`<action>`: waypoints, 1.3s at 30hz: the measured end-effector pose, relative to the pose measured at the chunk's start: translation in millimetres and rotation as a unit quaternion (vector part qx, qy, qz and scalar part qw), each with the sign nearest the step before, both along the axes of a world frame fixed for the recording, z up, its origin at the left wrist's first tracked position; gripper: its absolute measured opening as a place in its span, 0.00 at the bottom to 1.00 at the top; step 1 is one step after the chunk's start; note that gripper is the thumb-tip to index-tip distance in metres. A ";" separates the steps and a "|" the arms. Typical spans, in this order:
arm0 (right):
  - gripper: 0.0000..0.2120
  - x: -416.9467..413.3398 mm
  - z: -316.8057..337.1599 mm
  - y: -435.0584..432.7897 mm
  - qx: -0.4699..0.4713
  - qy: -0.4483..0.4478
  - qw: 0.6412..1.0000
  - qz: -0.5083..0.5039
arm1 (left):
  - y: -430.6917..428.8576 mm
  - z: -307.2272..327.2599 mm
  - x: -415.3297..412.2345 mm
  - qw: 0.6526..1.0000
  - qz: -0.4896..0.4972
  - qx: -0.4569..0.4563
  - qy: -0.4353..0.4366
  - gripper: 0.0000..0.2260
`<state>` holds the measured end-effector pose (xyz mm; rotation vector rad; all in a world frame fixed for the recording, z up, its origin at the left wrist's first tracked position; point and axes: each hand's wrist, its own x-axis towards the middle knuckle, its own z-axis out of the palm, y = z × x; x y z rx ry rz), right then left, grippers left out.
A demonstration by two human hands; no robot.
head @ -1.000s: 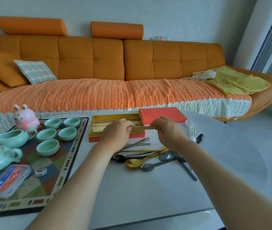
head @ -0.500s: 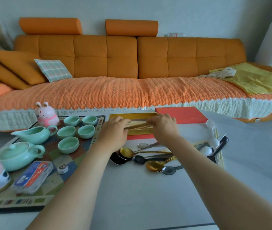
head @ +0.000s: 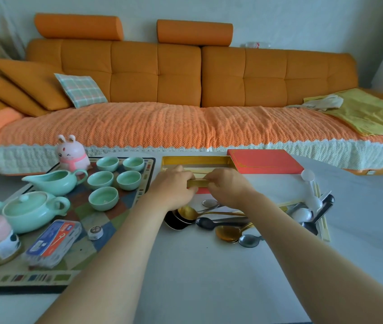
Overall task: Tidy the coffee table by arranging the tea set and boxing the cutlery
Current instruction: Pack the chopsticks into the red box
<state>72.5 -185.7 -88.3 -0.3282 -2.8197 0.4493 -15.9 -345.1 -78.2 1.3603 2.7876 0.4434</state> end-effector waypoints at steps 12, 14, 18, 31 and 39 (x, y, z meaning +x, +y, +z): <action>0.21 0.5 -5.1 4.6 0.069 -0.039 0.997 -0.007 | 2.7 -8.2 -7.7 0.999 -0.005 -0.015 0.040 0.21; 0.21 1.8 -3.0 4.9 0.087 -0.063 0.994 0.001 | 3.5 -9.4 -7.7 0.998 -0.007 -0.042 0.048 0.22; 0.19 8.9 -1.5 9.3 0.036 0.002 0.999 0.012 | 7.7 -8.4 -3.2 0.999 -0.007 -0.009 0.050 0.22; 0.13 89.7 20.8 58.5 0.000 -0.104 0.994 -0.026 | 45.7 3.7 63.9 0.991 -0.105 0.085 0.023 0.08; 0.06 108.6 15.6 71.7 0.020 -0.131 0.990 -0.052 | 60.4 -3.1 76.6 0.992 -0.123 0.006 0.002 0.10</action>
